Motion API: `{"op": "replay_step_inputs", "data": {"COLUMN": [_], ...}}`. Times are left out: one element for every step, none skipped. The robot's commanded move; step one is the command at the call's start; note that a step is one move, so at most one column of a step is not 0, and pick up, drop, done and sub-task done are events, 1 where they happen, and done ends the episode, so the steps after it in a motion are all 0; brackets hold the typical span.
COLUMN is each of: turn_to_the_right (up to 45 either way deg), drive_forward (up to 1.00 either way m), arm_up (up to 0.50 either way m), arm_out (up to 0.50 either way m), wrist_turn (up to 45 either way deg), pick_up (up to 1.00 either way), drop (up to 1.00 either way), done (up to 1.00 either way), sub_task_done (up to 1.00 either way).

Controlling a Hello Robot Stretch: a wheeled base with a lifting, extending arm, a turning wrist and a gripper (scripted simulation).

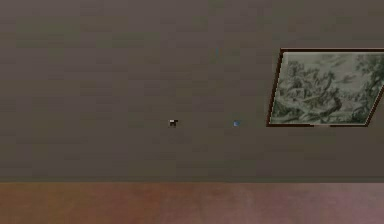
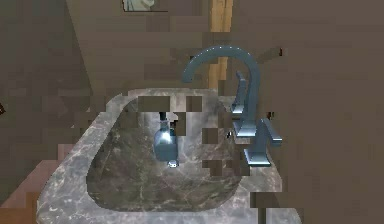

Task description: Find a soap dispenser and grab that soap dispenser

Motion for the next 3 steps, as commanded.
{"op": "replay_step_inputs", "data": {"turn_to_the_right": [0.0, 0.0, 0.0], "drive_forward": [0.00, 0.00, 0.00], "arm_up": [0.38, 0.00, 0.00], "arm_out": [0.00, 0.28, 0.00], "wrist_turn": [0.0, 0.0, 45.0], "pick_up": [0.00, 0.00, 0.00], "drop": [0.00, 0.00, 0.00], "done": [0.00, 0.00, 0.00], "sub_task_done": [0.00, 0.00, 0.00]}}
